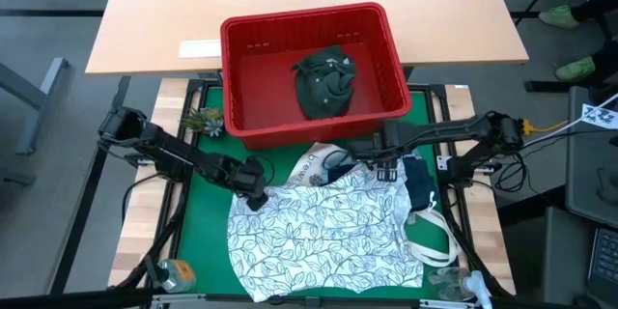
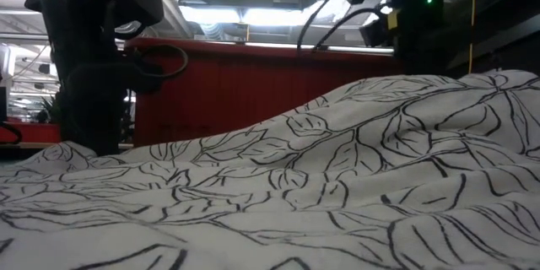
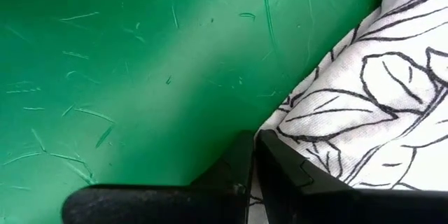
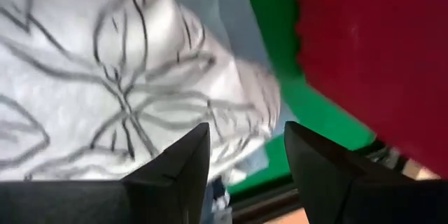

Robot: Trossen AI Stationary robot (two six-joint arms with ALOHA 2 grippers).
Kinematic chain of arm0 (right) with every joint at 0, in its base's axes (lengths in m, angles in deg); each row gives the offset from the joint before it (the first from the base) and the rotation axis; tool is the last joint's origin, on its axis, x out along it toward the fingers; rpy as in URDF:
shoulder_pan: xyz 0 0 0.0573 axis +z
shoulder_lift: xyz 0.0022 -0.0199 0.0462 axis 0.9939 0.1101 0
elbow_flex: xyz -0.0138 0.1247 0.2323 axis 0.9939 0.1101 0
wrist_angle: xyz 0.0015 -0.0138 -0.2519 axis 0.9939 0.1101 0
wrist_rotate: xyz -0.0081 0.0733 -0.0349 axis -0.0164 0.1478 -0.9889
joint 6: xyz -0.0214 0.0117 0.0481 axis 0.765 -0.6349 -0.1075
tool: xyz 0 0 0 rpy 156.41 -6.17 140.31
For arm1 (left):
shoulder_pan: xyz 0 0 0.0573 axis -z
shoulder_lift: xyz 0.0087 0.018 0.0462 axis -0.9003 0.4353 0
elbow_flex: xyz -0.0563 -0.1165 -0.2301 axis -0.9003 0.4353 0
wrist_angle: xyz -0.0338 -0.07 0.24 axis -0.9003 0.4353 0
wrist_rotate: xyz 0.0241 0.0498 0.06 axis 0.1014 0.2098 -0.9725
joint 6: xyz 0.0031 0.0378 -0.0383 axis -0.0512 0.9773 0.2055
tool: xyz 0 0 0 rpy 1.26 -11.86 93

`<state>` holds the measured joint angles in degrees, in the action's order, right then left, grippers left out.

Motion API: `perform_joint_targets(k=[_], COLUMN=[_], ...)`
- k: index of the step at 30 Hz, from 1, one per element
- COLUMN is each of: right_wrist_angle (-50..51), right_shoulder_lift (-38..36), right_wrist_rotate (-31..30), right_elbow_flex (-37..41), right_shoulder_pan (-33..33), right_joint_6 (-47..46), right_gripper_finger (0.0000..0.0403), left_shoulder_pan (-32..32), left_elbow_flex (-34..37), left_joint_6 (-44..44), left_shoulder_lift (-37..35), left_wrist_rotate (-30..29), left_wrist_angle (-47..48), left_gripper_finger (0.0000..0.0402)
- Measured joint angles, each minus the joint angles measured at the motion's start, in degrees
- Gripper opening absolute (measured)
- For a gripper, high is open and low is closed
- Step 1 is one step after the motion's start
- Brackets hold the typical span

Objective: Fold laundry
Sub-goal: Fold the patterned white shirt

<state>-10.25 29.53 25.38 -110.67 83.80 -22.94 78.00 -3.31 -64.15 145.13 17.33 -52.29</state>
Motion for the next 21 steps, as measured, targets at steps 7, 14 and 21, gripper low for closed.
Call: perform_joint_targets(k=[7,14,21], right_wrist_angle=[-6.24,-5.83,-6.13], right_shoulder_lift=[-0.03,-0.04,-0.04], right_wrist_rotate=[-4.42,-4.50,-2.46], right_elbow_flex=[2.73,2.88,2.86], right_shoulder_pan=[0.94,0.80,-0.65], right_joint_6=[3.23,4.42,5.59], right_gripper_finger=[0.0183,0.0183,0.0183], left_shoulder_pan=[1.49,1.71,1.71], left_elbow_flex=[0.00,0.02,0.02], left_joint_6=[-0.42,-0.44,-0.48], left_shoulder_lift=[0.04,0.04,0.04], left_wrist_rotate=[-1.72,-1.97,-1.93], left_wrist_angle=[-0.07,-0.15,-0.17], left_gripper_finger=[0.0018,0.0018,0.0018])
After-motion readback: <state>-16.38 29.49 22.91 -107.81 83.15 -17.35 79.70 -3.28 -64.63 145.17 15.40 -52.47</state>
